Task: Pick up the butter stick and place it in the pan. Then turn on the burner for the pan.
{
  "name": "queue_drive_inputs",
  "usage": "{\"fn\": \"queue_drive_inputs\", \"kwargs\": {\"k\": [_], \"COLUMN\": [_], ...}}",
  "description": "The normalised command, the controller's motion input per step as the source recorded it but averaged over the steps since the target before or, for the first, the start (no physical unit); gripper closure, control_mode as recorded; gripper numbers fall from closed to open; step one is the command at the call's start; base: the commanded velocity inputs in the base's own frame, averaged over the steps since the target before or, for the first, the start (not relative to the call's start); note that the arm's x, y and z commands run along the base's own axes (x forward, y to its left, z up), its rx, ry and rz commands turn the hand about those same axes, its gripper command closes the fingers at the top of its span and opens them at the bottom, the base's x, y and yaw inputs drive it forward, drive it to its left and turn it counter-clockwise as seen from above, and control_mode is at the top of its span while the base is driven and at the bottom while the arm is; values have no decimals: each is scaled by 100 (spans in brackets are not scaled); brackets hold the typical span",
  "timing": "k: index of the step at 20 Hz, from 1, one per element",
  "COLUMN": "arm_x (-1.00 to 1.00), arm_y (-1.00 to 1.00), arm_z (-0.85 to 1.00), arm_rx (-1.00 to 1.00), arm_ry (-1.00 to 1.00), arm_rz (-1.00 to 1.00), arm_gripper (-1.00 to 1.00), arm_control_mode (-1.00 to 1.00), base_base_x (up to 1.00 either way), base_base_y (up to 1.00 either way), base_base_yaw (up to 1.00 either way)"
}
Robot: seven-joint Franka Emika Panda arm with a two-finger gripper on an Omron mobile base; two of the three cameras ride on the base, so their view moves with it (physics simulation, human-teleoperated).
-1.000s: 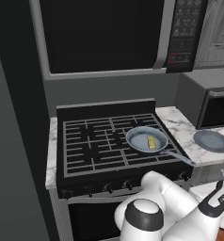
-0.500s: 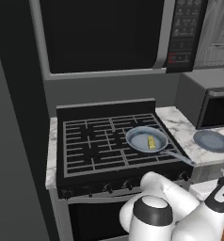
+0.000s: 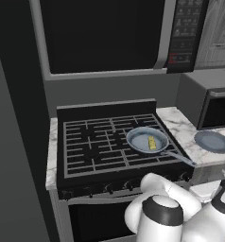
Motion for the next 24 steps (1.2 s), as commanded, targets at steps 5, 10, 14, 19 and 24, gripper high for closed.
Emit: {"fn": "queue_drive_inputs", "kwargs": {"k": [5,10,14,19,24], "arm_x": [9,4,0,0,0], "arm_y": [0,-1,-13,-16,-5], "arm_z": [-8,-19,-22,-20,-15], "arm_rx": [0,0,0,0,0], "arm_ry": [-2,-3,-1,-1,0], "arm_rz": [0,0,0,0,0], "arm_gripper": [-100,-100,-100,-100,-100], "arm_control_mode": [-100,-100,-100,-100,-100], "base_base_x": [0,0,0,0,0], "base_base_y": [0,0,0,0,0], "base_base_yaw": [0,0,0,0,0]}}
